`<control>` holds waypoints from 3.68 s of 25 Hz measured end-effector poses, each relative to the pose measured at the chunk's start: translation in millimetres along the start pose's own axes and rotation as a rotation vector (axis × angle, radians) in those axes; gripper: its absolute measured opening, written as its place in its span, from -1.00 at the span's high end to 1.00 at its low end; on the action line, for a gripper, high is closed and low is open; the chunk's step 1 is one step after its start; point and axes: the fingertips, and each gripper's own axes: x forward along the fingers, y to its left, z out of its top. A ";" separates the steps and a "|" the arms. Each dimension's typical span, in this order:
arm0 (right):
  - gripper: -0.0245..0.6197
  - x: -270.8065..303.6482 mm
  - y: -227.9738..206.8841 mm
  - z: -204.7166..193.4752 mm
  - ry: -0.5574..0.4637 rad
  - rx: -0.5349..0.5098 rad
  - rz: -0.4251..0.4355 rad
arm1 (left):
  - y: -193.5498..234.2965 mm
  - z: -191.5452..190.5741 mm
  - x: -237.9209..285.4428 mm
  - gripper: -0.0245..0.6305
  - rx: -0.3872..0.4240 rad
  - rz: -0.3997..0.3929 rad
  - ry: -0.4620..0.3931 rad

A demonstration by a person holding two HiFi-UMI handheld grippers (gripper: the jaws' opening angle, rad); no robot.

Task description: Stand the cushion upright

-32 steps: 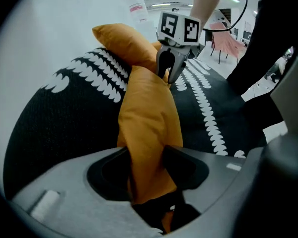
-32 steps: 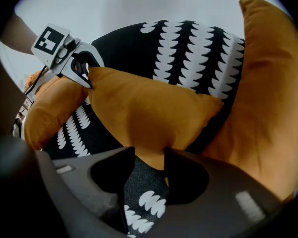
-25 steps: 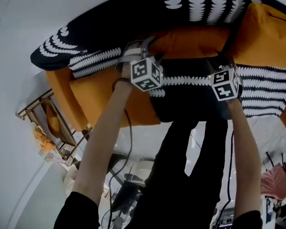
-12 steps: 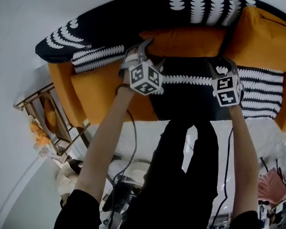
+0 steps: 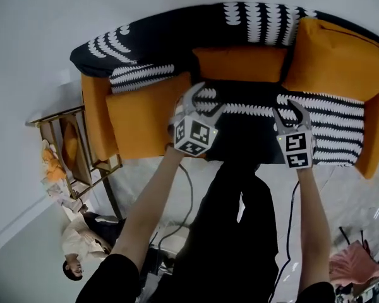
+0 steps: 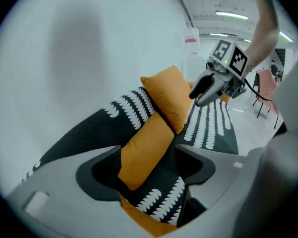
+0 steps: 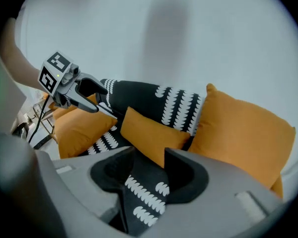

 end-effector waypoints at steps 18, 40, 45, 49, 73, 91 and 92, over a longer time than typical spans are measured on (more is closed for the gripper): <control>0.34 -239.1 122.0 -17.5 -0.229 0.045 0.027 | -166.3 67.0 -208.3 0.07 -0.136 0.087 -0.160; 0.33 -193.3 325.9 46.7 -0.170 -0.077 0.199 | -84.9 -146.0 -405.0 0.01 -0.372 0.321 -0.017; 0.33 -156.0 378.7 81.2 -0.141 -0.067 0.190 | -28.4 -214.9 -439.0 0.01 -0.404 0.333 -0.004; 0.33 -122.6 408.8 92.3 -0.070 -0.086 0.170 | 9.4 -267.8 -452.8 0.01 -0.445 0.328 0.005; 0.18 19.7 466.7 6.1 0.343 -0.153 0.055 | 45.4 -554.5 -404.9 -0.09 -0.480 0.017 0.303; 0.17 116.2 432.3 -123.4 0.507 -0.236 0.035 | 8.5 -685.0 -314.3 -0.10 -0.403 -0.061 0.527; 0.17 119.0 429.8 -126.7 0.513 -0.237 0.031 | 7.5 -685.1 -311.7 -0.10 -0.394 -0.065 0.530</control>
